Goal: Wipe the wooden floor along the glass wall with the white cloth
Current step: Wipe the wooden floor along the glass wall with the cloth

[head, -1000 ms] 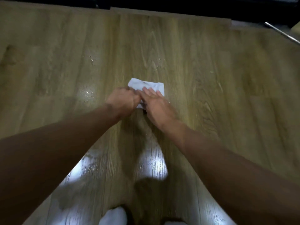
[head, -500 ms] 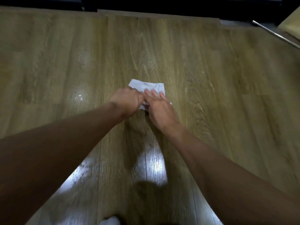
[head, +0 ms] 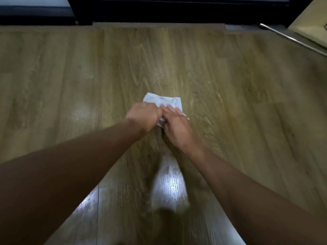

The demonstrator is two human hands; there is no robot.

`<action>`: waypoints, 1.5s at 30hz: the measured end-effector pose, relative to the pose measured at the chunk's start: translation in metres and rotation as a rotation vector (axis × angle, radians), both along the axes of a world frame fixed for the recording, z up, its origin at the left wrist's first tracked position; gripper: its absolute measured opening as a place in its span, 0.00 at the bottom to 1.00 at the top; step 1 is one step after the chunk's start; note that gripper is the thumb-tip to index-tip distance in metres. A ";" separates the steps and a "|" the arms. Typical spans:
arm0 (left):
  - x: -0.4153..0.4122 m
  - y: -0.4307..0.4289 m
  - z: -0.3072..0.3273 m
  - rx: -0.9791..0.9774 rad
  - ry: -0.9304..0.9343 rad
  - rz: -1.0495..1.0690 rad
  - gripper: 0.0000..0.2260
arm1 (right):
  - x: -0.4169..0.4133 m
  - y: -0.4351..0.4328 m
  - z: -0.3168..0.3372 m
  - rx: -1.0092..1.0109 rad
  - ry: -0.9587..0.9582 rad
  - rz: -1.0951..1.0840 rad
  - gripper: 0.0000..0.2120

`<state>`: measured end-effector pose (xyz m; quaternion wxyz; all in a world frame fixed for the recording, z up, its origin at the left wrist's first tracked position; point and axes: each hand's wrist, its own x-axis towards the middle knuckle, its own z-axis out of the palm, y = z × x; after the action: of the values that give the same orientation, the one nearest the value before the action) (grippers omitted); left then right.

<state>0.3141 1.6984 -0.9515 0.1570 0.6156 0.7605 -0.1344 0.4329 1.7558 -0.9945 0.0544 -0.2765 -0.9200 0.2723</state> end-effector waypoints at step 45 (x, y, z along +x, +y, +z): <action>0.108 0.060 -0.021 0.074 -0.025 -0.166 0.16 | 0.168 0.059 -0.020 0.027 -0.148 -0.219 0.25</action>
<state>0.4225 1.7582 -0.9726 0.1318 0.6836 0.7092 -0.1109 0.6010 1.8146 -1.0147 0.0193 -0.3938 -0.8894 0.2314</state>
